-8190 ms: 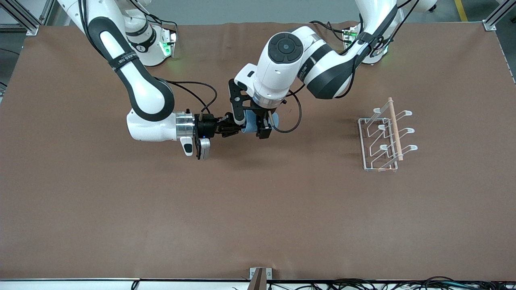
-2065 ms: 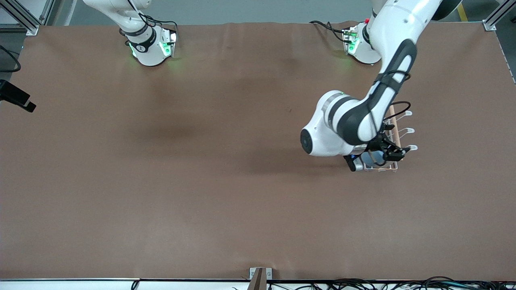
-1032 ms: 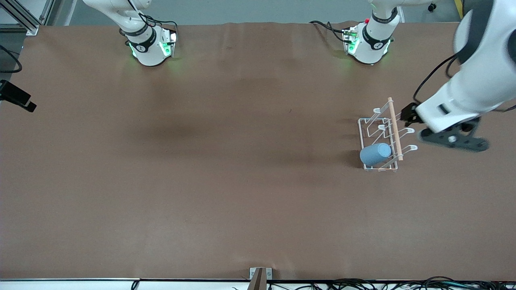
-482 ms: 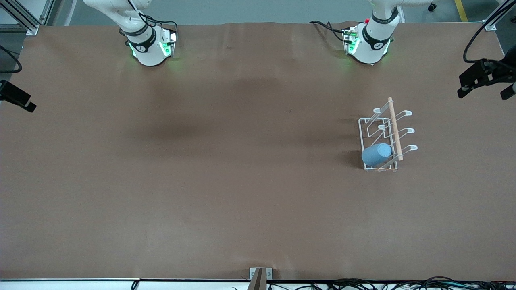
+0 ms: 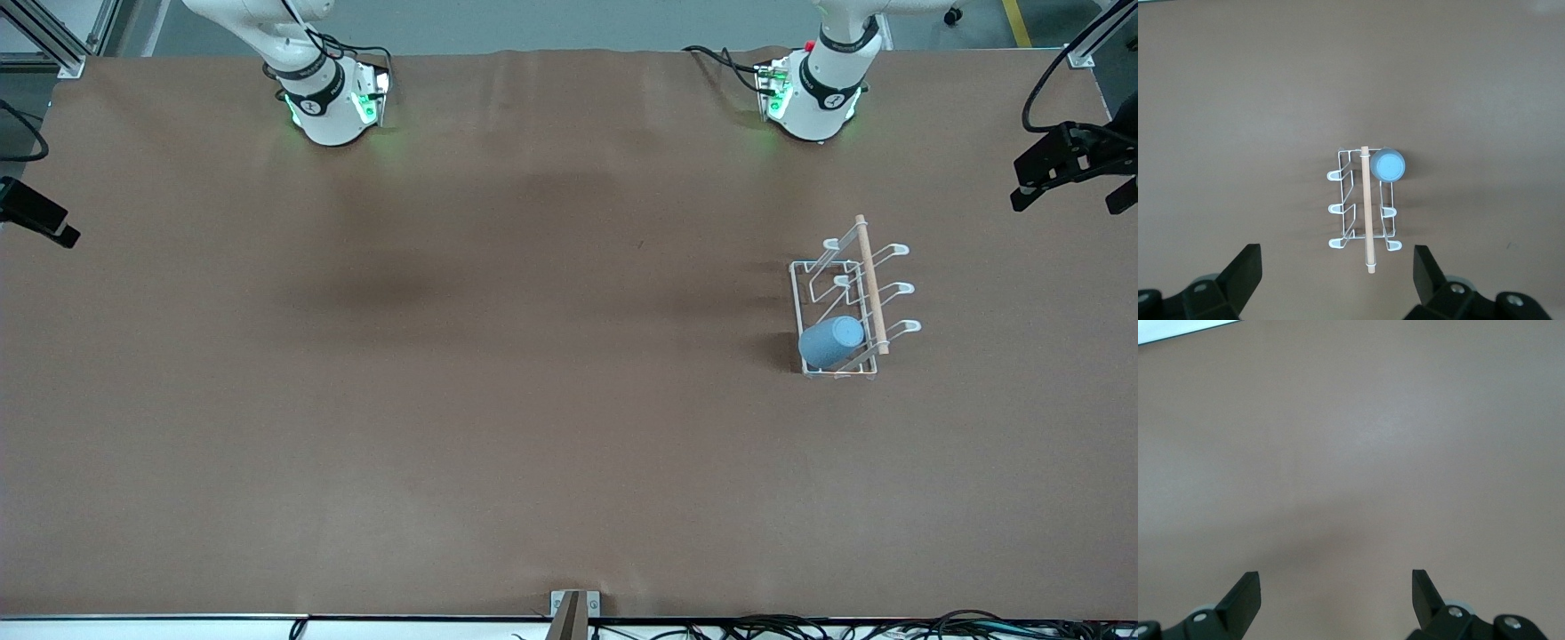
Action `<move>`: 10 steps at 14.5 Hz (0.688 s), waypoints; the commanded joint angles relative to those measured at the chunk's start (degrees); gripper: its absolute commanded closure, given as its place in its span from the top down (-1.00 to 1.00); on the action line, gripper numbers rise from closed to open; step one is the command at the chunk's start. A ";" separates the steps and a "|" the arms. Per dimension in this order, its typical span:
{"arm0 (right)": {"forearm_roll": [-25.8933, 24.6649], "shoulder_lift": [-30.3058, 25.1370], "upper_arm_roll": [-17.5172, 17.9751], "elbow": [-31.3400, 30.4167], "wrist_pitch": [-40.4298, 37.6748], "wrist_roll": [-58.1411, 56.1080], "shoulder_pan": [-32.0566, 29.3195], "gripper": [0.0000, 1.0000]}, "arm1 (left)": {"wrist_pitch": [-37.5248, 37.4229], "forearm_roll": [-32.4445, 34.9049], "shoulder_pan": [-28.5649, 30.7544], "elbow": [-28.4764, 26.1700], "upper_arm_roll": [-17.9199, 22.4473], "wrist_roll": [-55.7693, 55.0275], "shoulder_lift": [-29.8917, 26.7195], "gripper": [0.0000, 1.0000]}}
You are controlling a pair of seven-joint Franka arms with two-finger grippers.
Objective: Hang cup on cup holder
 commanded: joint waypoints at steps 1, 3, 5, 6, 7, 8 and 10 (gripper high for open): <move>-0.22 -0.21 0.28 -0.06 0.06 0.99 -0.11 1.00 | 1.73 -1.33 -0.27 -1.28 0.07 -3.17 -0.50 0.98; -0.22 -0.21 0.28 -0.06 0.06 0.99 -0.02 1.00 | 2.97 -1.33 -0.28 -3.04 -1.50 -5.98 -0.67 0.97; -0.22 -0.21 0.28 -0.06 0.06 0.99 -0.11 1.00 | 3.23 -1.33 -0.19 -4.01 -2.12 -6.26 -0.94 0.97; -0.22 -0.21 0.28 -0.06 0.06 0.99 -0.02 1.00 | 3.93 -1.33 -0.19 -4.71 -2.47 -6.26 -1.02 0.97; -0.22 -0.21 0.28 -0.14 0.06 0.99 -0.11 1.00 | 4.90 -1.42 -0.19 -5.76 -2.57 -6.26 -1.63 0.97; -0.22 -0.21 0.28 -0.06 0.06 0.99 -0.02 1.00 | 5.78 -1.42 -0.19 -6.90 -2.57 -6.26 -1.99 0.97; -0.22 -0.21 0.28 -0.06 0.06 0.99 -0.02 1.00 | 6.31 -1.42 -0.10 -7.53 -2.48 -6.17 -2.43 0.97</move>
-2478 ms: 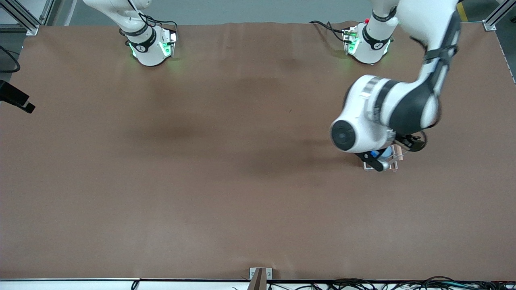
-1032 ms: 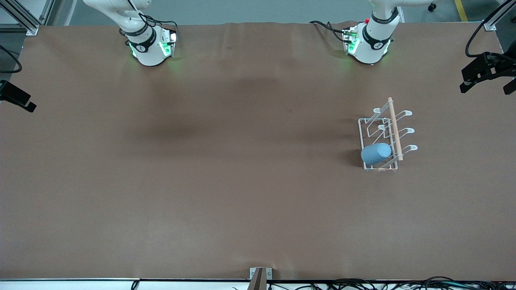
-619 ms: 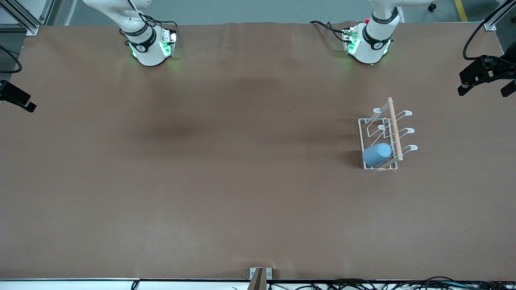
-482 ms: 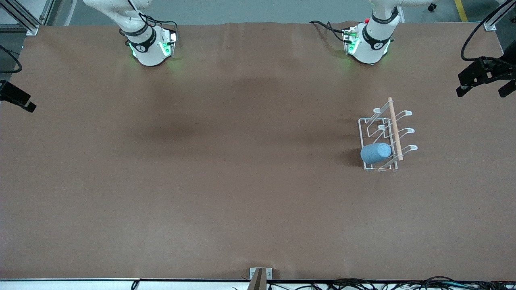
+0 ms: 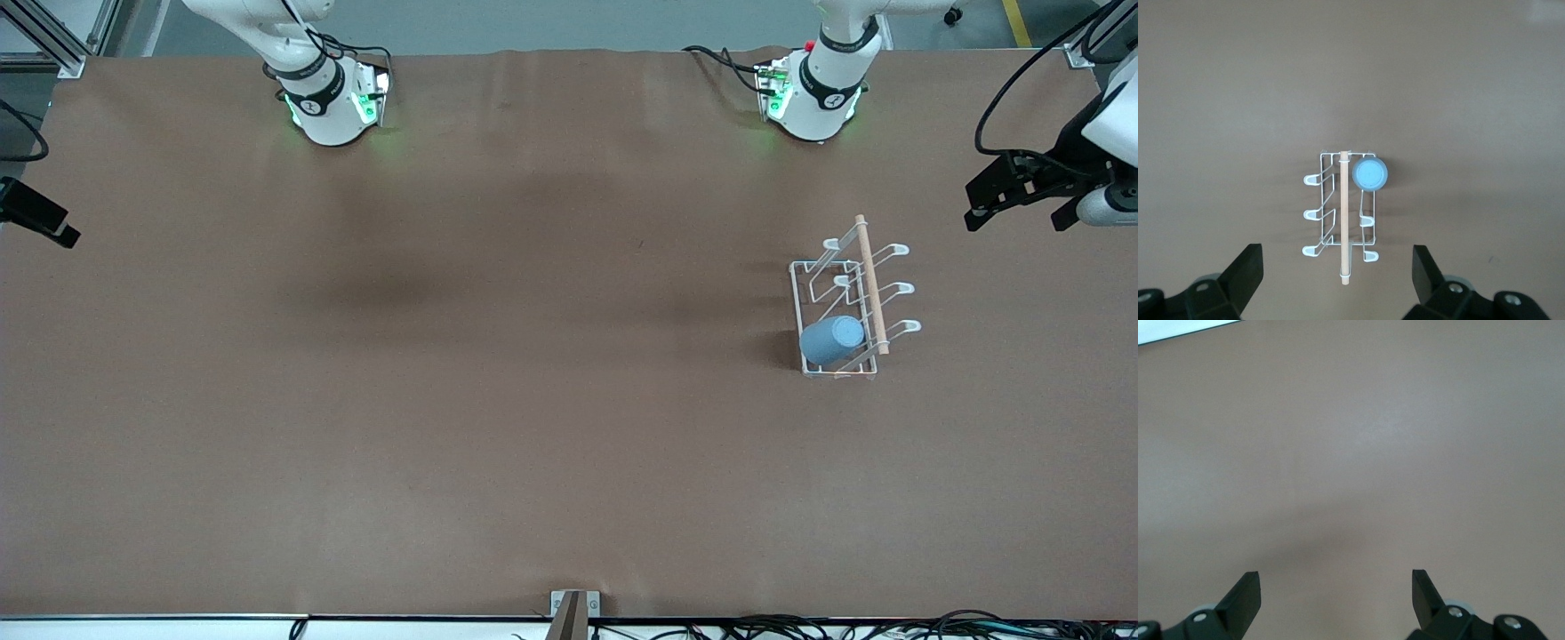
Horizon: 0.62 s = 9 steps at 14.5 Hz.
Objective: Hang cup on cup holder
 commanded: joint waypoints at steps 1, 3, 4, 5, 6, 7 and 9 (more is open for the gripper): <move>-0.22 -0.21 0.27 -0.06 0.04 0.98 -0.11 1.00 | 1.73 -0.79 0.16 -2.42 0.25 -0.42 -2.23 0.97; -0.22 -0.21 0.27 -0.06 -0.05 0.98 -0.02 1.00 | 2.18 -1.05 0.16 -2.51 0.52 -0.42 -2.14 0.97; -0.22 -0.21 0.27 -0.06 -0.05 0.98 -0.02 1.00 | 2.18 -1.05 0.25 -2.51 0.52 -0.42 -2.14 0.97; -0.22 -0.21 0.27 -0.06 -0.05 0.98 -0.11 1.00 | 2.18 -1.14 0.33 -2.51 0.69 -0.42 -2.14 0.97; -0.22 -0.21 0.27 -0.06 -0.05 0.98 -0.02 1.00 | 2.09 -1.22 0.68 -2.51 0.69 -0.33 -2.14 0.97; -0.22 -0.21 0.27 -0.06 -0.23 0.98 -0.11 1.00 | 1.91 -1.92 0.69 -2.51 0.69 -0.33 -2.14 0.97; -0.22 -0.21 0.27 -0.06 -0.23 0.98 -0.11 1.00 | 1.91 -2.46 1.04 -2.51 0.69 -0.15 -2.14 0.97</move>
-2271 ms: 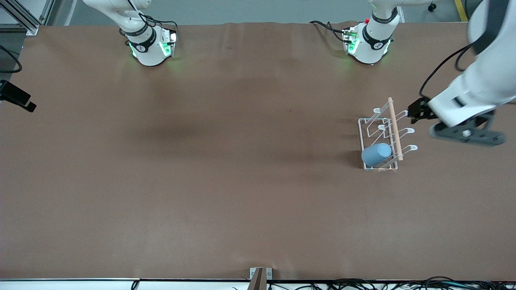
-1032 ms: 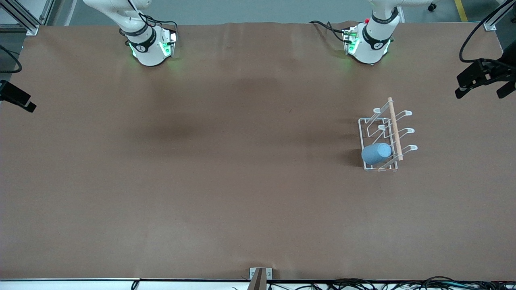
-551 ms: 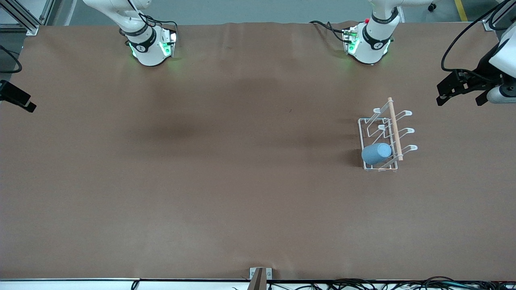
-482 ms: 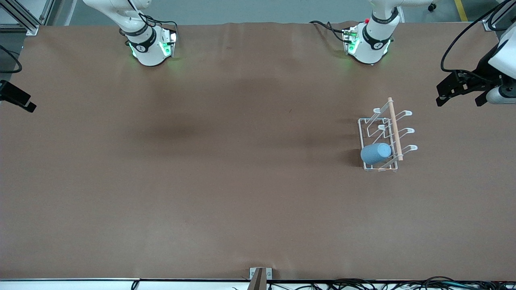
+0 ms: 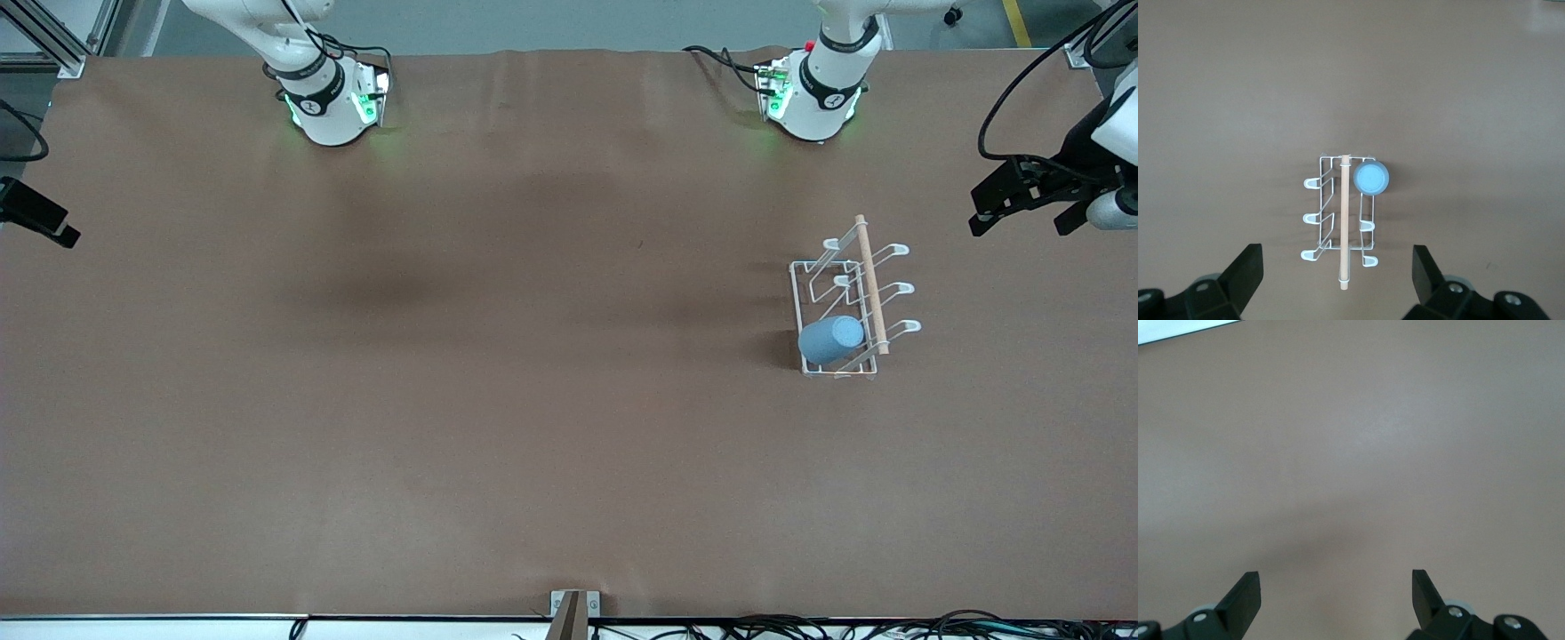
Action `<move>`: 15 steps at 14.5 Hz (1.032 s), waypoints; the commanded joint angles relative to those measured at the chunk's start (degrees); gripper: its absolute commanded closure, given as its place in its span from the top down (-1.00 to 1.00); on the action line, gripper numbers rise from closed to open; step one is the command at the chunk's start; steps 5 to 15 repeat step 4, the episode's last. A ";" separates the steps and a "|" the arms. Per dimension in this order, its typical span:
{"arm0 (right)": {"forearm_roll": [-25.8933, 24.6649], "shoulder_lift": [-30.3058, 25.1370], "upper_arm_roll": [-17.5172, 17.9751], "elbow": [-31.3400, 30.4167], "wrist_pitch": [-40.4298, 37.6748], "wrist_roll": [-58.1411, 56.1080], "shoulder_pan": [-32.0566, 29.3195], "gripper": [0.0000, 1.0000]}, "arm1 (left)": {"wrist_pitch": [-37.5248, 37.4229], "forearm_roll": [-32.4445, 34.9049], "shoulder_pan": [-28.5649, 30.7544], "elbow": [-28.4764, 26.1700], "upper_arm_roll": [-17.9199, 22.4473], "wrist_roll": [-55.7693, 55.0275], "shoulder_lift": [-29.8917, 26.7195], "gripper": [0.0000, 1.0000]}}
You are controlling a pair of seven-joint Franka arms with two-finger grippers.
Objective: Hang cup on cup holder
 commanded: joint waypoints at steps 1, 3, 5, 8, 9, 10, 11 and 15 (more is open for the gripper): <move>-0.22 -0.21 0.27 -0.06 -0.30 0.89 -0.11 1.00 | 0.81 -1.30 0.27 -1.74 0.11 -0.15 -1.67 0.97; -0.22 -0.21 0.27 -0.06 -0.30 0.89 -0.11 1.00 | 0.72 -1.30 0.36 -1.74 0.11 0.19 -1.67 0.97; -0.22 -0.13 0.27 -0.06 -0.30 0.89 -0.11 1.00 | 0.64 -1.30 0.36 -1.74 0.11 0.72 -1.67 0.97; -0.22 -0.13 0.27 -0.06 -0.30 0.89 -0.11 1.00 | 0.64 -1.30 0.36 -1.74 0.11 0.72 -1.67 0.97; -0.22 -0.13 0.27 -0.06 -0.30 0.89 -0.11 1.00 | 0.64 -1.30 0.36 -1.74 0.11 0.72 -1.67 0.97; -0.22 -0.13 0.27 -0.06 -0.30 0.89 -0.11 1.00 | 0.64 -1.30 0.36 -1.74 0.11 0.72 -1.67 0.97; -0.22 -0.13 0.27 -0.06 -0.30 0.89 -0.11 1.00 | 0.64 -1.30 0.36 -1.74 0.11 0.72 -1.67 0.97; -0.22 -0.13 0.27 -0.06 -0.30 0.89 -0.11 1.00 | 0.64 -1.30 0.36 -1.74 0.11 0.72 -1.67 0.97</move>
